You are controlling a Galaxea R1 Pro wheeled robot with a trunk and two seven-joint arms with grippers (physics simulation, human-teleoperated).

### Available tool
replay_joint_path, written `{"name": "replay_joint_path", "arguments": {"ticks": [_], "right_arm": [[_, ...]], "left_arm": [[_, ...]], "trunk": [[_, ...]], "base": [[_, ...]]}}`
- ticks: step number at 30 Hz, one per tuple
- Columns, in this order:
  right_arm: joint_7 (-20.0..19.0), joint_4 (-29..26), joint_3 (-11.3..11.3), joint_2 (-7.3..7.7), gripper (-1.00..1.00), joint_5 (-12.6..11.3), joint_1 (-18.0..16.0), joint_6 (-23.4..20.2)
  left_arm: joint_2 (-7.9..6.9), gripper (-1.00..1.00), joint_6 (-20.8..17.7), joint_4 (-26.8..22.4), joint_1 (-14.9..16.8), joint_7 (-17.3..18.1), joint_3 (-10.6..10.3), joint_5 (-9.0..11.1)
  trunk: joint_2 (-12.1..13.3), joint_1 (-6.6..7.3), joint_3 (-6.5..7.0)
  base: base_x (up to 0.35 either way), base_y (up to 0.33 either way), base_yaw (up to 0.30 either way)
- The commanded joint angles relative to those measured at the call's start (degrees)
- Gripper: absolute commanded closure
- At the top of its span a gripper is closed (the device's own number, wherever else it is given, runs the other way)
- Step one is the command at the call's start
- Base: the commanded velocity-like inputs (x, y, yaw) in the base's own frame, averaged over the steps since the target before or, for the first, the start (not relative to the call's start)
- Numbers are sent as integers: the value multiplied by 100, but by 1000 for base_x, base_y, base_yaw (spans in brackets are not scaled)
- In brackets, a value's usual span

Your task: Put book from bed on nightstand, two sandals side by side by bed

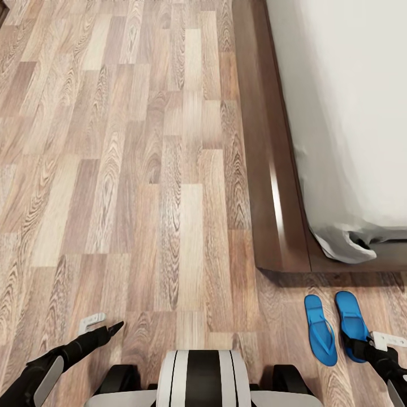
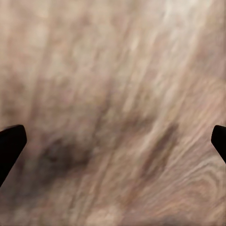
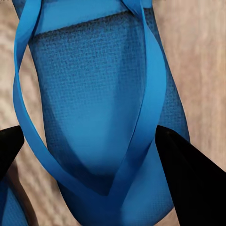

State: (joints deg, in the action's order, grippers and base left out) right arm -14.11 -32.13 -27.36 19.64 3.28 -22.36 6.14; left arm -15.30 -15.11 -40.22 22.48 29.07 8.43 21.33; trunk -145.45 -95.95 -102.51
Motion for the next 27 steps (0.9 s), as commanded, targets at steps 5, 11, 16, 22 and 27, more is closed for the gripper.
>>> {"name": "replay_joint_path", "arguments": {"ticks": [5,11,16,22,27], "right_arm": [[-48,5,-40,-4,100,33,-5,19],[-46,5,-41,-4,100,33,-5,19],[-47,5,-41,-4,100,33,-5,19],[-48,5,-41,-4,100,33,-5,19],[-45,5,-40,-4,100,33,-5,19]], "left_arm": [[24,-100,-17,-4,282,39,10,118],[44,-100,-18,-4,278,31,10,117],[44,-100,-18,-4,283,29,10,117],[44,-100,-18,-4,280,29,10,117],[44,-100,-18,-4,282,32,10,117]], "trunk": [[-1,0,-2],[-9,-15,-135],[-10,-18,-157],[-12,-20,-179],[-17,-31,-249]], "base": [[2,0,0],[0,0,0],[0,0,0],[0,0,0],[0,0,0]]}}
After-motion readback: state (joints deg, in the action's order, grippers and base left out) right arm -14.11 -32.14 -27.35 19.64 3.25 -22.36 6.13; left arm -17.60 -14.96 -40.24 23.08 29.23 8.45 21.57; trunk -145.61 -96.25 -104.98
